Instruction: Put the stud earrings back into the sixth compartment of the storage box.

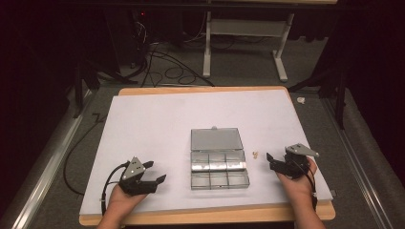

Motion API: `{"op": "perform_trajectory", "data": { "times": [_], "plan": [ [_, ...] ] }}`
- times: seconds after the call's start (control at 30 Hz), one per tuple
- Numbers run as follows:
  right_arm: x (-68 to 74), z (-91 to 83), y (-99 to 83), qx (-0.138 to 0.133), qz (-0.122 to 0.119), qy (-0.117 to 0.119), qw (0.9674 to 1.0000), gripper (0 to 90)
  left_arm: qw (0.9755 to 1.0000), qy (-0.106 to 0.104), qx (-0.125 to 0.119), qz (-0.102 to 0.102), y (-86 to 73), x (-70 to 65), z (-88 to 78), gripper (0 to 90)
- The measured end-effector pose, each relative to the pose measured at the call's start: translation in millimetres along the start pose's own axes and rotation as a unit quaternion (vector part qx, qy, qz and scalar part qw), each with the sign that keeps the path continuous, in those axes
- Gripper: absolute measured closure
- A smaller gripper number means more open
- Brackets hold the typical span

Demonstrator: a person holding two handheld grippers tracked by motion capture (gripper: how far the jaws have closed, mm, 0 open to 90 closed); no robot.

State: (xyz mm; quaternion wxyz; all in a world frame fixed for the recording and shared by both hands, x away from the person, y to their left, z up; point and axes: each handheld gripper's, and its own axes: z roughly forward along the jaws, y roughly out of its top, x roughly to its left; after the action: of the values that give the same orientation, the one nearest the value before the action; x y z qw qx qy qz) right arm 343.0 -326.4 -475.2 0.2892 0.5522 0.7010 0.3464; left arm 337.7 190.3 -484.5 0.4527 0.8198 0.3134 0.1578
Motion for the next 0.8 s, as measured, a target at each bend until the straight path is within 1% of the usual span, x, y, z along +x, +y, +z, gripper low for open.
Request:
{"op": "perform_trajectory", "data": {
  "times": [0.03, 0.07, 0.1, 0.13, 0.23, 0.27, 0.33, 0.4, 0.47, 0.5, 0.53, 0.7, 0.73, 0.77, 0.8],
  "plan": [
    [0.0, 0.0, 0.0, 0.0, 0.0, 0.0, 1.0, 20.9, 1.0, 0.001, -0.001, 0.0, -0.1, -0.1, 0.0, 27.1],
    [-3.7, 2.2, -2.1, 0.009, 0.016, 0.006, 0.9998, 21.4, 1.0, 0.001, -0.001, 0.001, -0.1, -0.3, -0.1, 27.1],
    [-3.7, 2.2, -2.1, 0.009, 0.016, 0.006, 0.9998, 21.4, 1.0, 0.001, -0.001, 0.001, -0.1, -0.3, -0.1, 27.2],
    [-4.8, 1.1, -2.4, 0.011, 0.023, 0.011, 0.9996, 23.3, 1.0, -0.001, -0.002, 0.001, 0.0, 0.2, 0.0, 27.4],
    [-3.6, 1.4, -3.3, 0.012, 0.019, 0.007, 0.9997, 23.8, 1.0, -0.001, -0.005, 0.003, 0.2, 0.7, -0.1, 27.6],
    [-2.4, 0.8, -4.2, 0.01, 0.016, 0.001, 0.9998, 25.2, 1.0, -0.001, -0.005, 0.001, 0.4, 1.2, 0.2, 27.5],
    [-1.7, 1.0, -4.3, 0.011, 0.016, 0.0, 0.9998, 25.3, 1.0, -0.001, -0.006, 0.001, 0.4, 1.6, 0.1, 27.5],
    [-0.3, 1.6, -4.5, 0.016, 0.013, -0.005, 0.9998, 26.2, 1.0, -0.002, -0.006, 0.0, 0.7, 2.9, 0.1, 27.5],
    [1.6, 1.0, -5.4, 0.02, 0.007, -0.005, 0.9998, 26.7, 1.0, -0.001, -0.007, 0.001, 0.8, 3.9, 0.5, 27.5],
    [1.6, 1.0, -5.4, 0.02, 0.007, -0.005, 0.9998, 26.7, 1.0, -0.001, -0.007, 0.001, 0.8, 3.9, 0.5, 27.5],
    [2.3, -0.4, -6.4, 0.027, 0.011, -0.002, 0.9996, 27.2, 1.0, -0.001, -0.006, 0.002, 1.2, 5.1, 0.9, 27.5],
    [4.1, -2.0, -7.4, 0.029, 0.009, -0.003, 0.9995, 26.9, 0.9999, -0.004, -0.013, -0.002, 1.5, 7.3, 1.0, 27.5],
    [5.1, -2.1, -7.8, 0.029, 0.004, -0.005, 0.9996, 26.9, 0.9999, -0.005, -0.013, -0.002, 1.7, 8.6, 0.7, 27.5],
    [5.1, -2.1, -7.8, 0.029, 0.004, -0.005, 0.9996, 26.9, 0.9999, -0.005, -0.013, -0.002, 1.7, 8.6, 0.7, 27.6],
    [7.2, -2.1, -8.0, 0.032, -0.002, -0.005, 0.9995, 26.9, 0.9999, -0.003, -0.008, -0.006, 2.0, 9.1, 2.0, 27.7]
  ]
}}
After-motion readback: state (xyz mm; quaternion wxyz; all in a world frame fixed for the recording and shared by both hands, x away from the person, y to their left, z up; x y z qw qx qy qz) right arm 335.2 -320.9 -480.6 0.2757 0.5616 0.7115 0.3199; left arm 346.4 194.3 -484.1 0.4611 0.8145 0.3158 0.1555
